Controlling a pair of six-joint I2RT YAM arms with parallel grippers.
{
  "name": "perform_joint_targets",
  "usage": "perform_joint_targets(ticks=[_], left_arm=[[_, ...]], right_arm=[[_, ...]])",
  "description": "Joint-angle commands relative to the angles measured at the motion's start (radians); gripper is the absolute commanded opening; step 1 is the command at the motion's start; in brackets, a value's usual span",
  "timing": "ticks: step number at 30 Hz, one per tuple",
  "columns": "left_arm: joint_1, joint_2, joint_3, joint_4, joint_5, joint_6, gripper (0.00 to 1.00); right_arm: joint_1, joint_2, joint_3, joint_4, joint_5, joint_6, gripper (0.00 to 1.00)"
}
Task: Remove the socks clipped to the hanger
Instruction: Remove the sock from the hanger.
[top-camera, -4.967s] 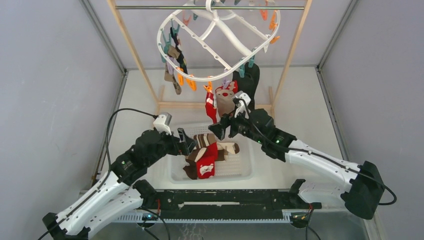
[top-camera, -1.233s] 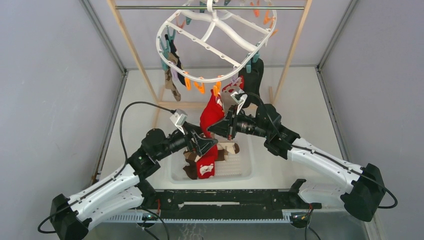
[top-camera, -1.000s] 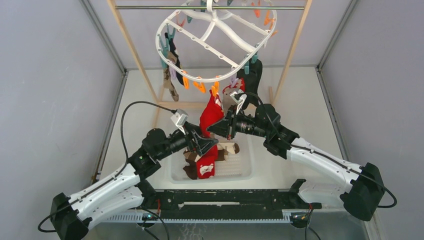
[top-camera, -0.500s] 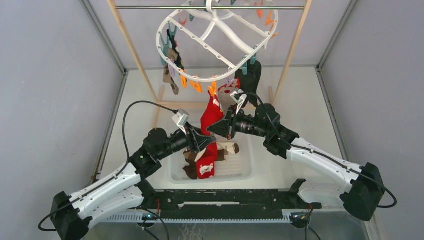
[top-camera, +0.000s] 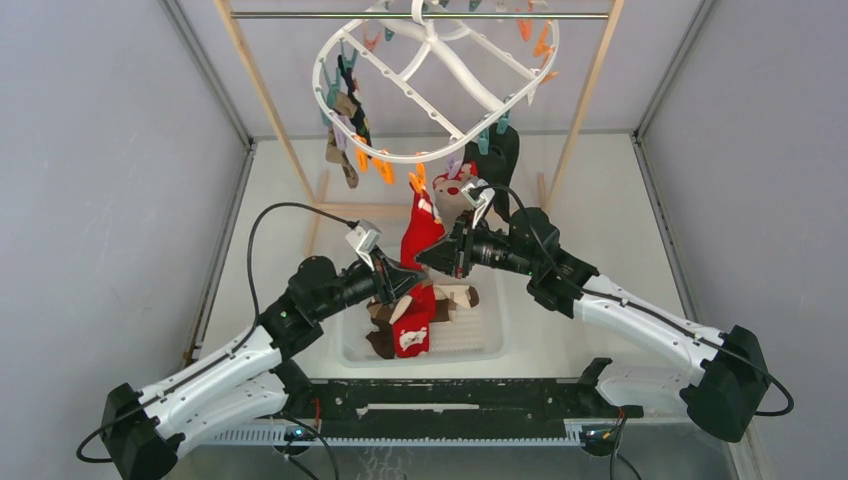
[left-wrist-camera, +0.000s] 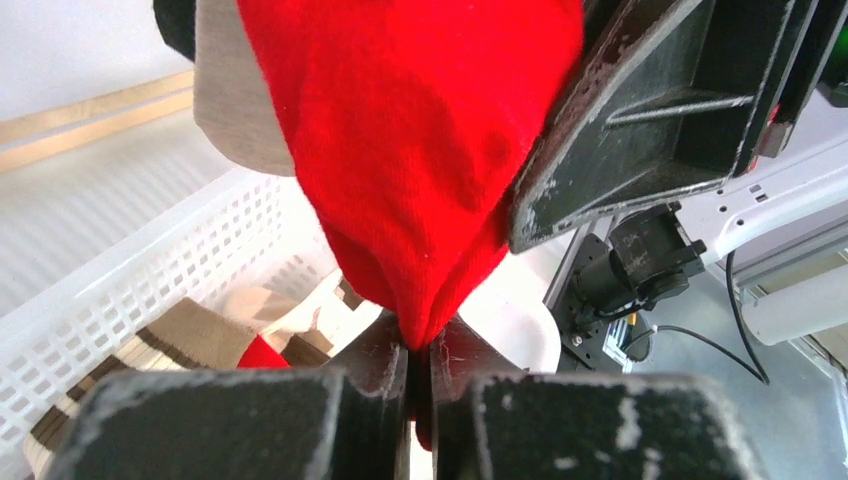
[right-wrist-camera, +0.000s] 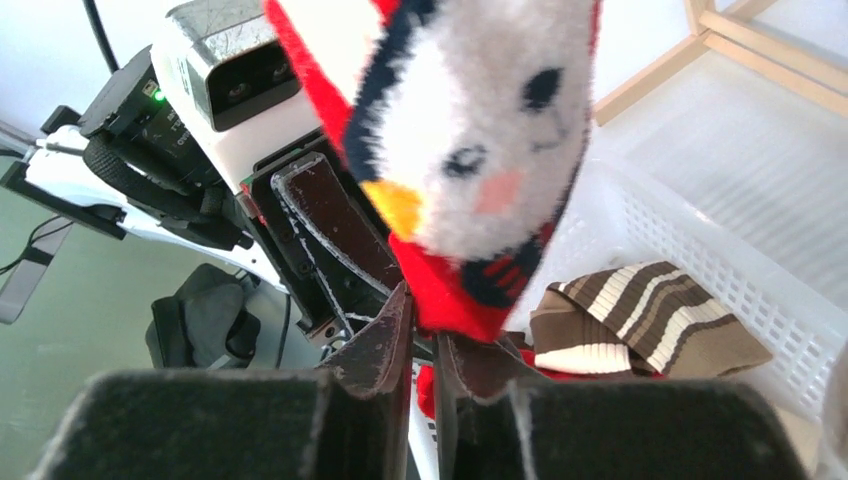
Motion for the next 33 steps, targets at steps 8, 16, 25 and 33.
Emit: perform_joint_targets(ticks=[8, 16, 25, 33], left_arm=[[-0.003, -0.031, 0.069, -0.090, -0.015, 0.028, 0.06], [-0.003, -0.035, 0.093, -0.132, -0.031, 0.038, 0.06], [-0.004, -0.036, 0.144, -0.196, -0.065, 0.056, 0.07], [-0.004, -0.044, 0.193, -0.273, -0.068, 0.069, 0.08]], right_arm=[[0.027, -0.107, 0.046, -0.118, 0.216, -0.105, 0.51], [0.075, -0.171, 0.101, -0.217, 0.353, -0.205, 0.71], [0.092, -0.118, 0.234, -0.231, 0.422, -0.254, 0.76], [0.092, -0.040, 0.371, -0.210, 0.447, -0.311, 0.72]])
